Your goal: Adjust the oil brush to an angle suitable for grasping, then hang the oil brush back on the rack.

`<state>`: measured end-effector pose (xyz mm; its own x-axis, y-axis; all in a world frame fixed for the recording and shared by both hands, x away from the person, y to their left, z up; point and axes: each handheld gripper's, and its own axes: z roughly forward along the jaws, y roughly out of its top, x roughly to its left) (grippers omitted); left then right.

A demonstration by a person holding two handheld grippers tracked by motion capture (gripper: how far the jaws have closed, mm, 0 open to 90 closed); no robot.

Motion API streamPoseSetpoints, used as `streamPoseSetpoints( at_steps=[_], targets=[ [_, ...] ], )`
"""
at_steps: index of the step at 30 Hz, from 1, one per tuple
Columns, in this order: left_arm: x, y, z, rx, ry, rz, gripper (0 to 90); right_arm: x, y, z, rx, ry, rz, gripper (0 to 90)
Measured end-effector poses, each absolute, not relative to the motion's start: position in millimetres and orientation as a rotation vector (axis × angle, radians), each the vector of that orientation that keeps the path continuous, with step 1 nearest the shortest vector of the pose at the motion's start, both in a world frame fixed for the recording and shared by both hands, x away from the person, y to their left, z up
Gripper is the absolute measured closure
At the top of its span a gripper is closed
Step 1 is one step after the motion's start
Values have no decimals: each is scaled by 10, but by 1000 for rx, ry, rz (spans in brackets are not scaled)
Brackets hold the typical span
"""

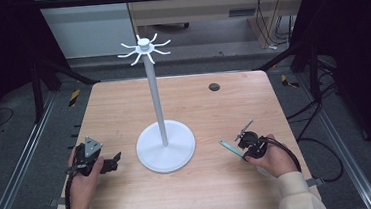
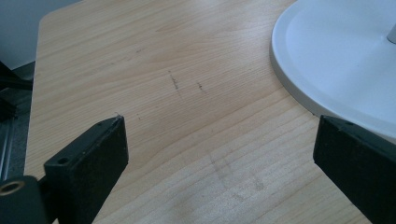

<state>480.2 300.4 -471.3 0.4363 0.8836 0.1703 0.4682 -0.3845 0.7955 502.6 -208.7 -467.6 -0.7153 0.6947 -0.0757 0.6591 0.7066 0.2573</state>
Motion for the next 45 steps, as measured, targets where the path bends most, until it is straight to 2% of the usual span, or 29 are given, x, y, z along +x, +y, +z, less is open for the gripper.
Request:
streamPoseSetpoints(
  at_steps=[12,39,45],
  targets=[
    [4802,3015,-4709,2011,1134,787,28,5004,-2109,-4638,1090,2731,336,826],
    [4806,3010,-4714,2015,1135,782,29,4901,-2143,-4190,1091,2557,884,827],
    [4806,3009,-4714,2017,1133,783,29,4840,-2124,-3980,1019,2477,1090,826]
  ],
)
